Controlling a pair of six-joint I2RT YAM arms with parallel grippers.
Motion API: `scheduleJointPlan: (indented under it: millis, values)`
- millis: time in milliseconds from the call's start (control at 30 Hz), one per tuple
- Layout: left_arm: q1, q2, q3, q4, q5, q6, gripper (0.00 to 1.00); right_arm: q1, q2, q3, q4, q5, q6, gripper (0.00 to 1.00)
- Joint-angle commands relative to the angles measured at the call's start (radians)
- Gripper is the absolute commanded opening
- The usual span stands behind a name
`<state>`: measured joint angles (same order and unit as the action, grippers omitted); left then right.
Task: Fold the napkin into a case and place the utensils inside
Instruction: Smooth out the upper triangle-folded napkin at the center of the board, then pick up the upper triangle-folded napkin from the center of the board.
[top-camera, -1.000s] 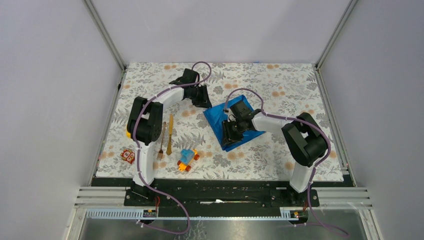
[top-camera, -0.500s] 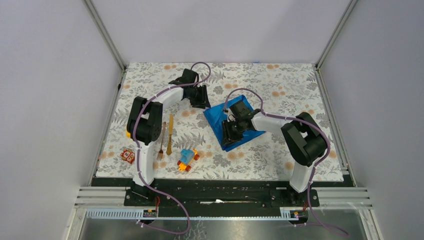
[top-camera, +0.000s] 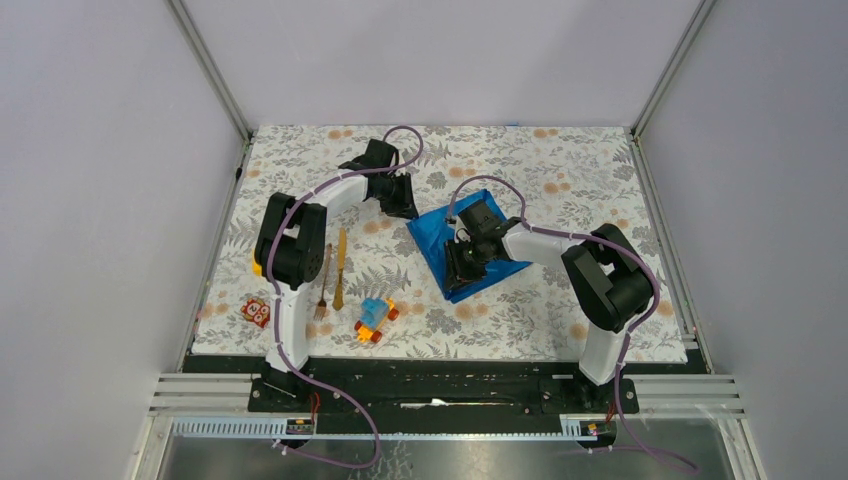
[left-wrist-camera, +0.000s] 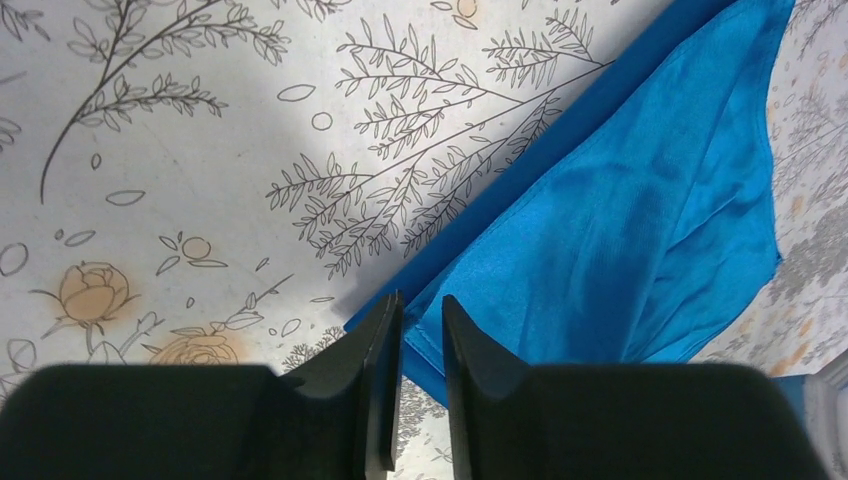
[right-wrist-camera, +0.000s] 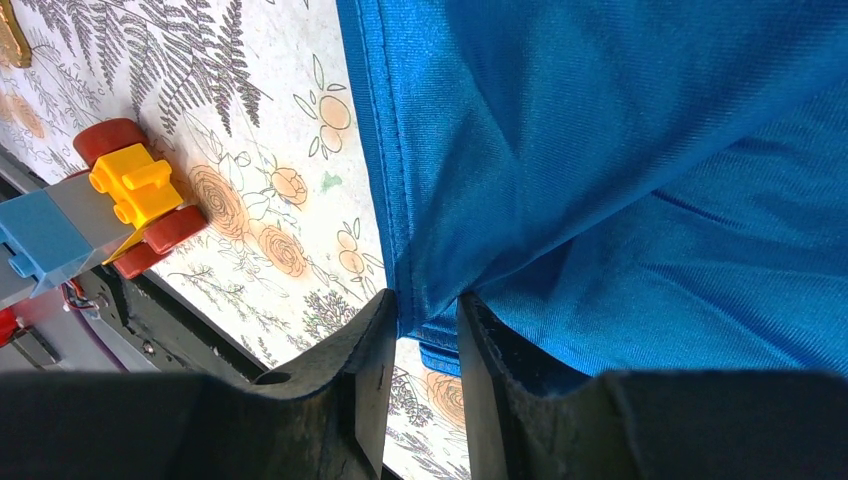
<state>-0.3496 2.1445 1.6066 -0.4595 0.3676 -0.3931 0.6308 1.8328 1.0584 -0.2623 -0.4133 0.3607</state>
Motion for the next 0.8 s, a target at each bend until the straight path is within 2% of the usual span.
scheduleJointPlan:
  millis: [0, 133, 233, 367, 467, 567, 667, 767]
  values:
    - [0.002, -0.014, 0.014, -0.004, -0.022, 0.013, 0.28, 0.012, -0.010, 0.028, -0.022, 0.025, -0.015, 0.36]
    - [0.000, 0.002, 0.012, -0.008, -0.019, 0.017, 0.28, 0.012, -0.014, 0.023, -0.017, 0.025, -0.011, 0.35]
    - [0.000, 0.002, 0.012, -0.007, -0.014, 0.013, 0.20, 0.013, -0.016, 0.022, -0.016, 0.021, -0.010, 0.35]
    - [0.000, 0.003, 0.014, -0.012, -0.024, 0.021, 0.18, 0.012, -0.019, 0.018, -0.014, 0.022, -0.010, 0.35]
    - [0.000, 0.007, 0.021, -0.023, -0.023, 0.022, 0.11, 0.012, -0.030, 0.013, -0.015, 0.029, -0.010, 0.34]
    - [0.000, 0.000, 0.041, -0.042, -0.025, 0.020, 0.00, 0.013, -0.052, 0.006, -0.025, 0.046, -0.014, 0.29]
    - [0.000, -0.027, 0.050, -0.057, -0.031, 0.012, 0.00, 0.013, -0.082, -0.002, -0.045, 0.064, -0.025, 0.23]
    - [0.000, -0.060, 0.028, -0.059, -0.031, -0.002, 0.00, 0.013, -0.098, -0.013, -0.064, 0.067, -0.031, 0.20]
